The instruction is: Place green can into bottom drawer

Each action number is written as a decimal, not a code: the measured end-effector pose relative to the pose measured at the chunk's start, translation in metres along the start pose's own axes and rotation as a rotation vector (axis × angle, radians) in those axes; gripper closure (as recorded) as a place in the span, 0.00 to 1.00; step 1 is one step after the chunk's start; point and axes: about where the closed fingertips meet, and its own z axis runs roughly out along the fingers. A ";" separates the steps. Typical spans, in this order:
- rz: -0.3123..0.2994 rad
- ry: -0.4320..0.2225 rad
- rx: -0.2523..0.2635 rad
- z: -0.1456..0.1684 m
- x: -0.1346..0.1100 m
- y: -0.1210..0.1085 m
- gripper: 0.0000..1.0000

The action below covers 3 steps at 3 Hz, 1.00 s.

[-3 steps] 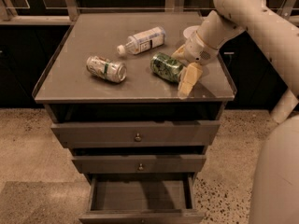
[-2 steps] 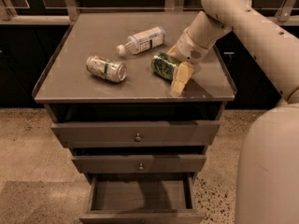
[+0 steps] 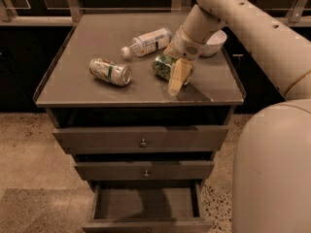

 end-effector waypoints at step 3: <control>-0.001 0.001 0.001 0.000 0.000 0.000 0.66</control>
Offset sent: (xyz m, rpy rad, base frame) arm 0.0003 0.0005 0.0001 -0.0014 -0.0011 0.0005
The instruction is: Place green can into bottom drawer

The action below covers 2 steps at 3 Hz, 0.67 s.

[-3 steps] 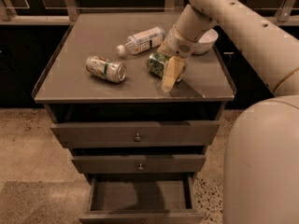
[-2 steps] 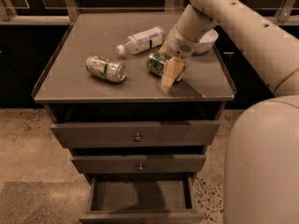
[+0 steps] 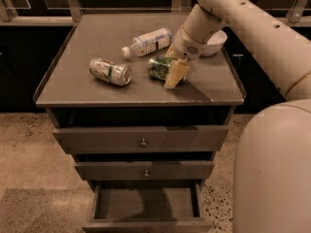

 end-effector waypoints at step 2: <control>-0.018 -0.013 -0.005 0.002 -0.003 0.000 1.00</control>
Offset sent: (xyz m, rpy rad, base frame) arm -0.0019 0.0033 0.0044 0.0224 -0.0110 0.0414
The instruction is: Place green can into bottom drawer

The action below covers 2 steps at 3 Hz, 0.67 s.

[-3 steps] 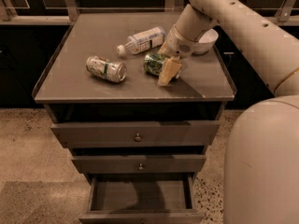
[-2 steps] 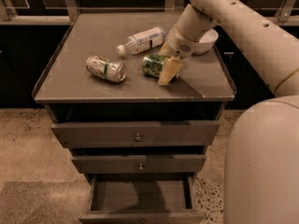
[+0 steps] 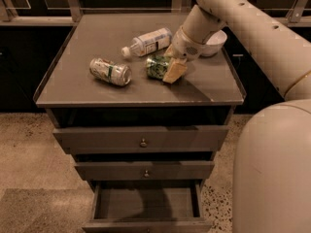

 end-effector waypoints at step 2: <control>0.068 -0.118 0.146 -0.073 0.017 0.062 1.00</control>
Offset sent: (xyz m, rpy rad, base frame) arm -0.1579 -0.1064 0.0791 0.1483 -0.1435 -0.2998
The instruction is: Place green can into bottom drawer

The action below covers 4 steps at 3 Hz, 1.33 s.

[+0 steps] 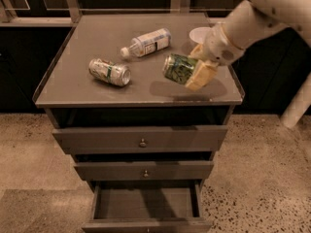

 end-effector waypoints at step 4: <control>0.418 -0.096 0.155 -0.002 0.114 0.135 1.00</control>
Offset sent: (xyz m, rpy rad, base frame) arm -0.1714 -0.0503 0.0054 0.0542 0.0172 -0.3715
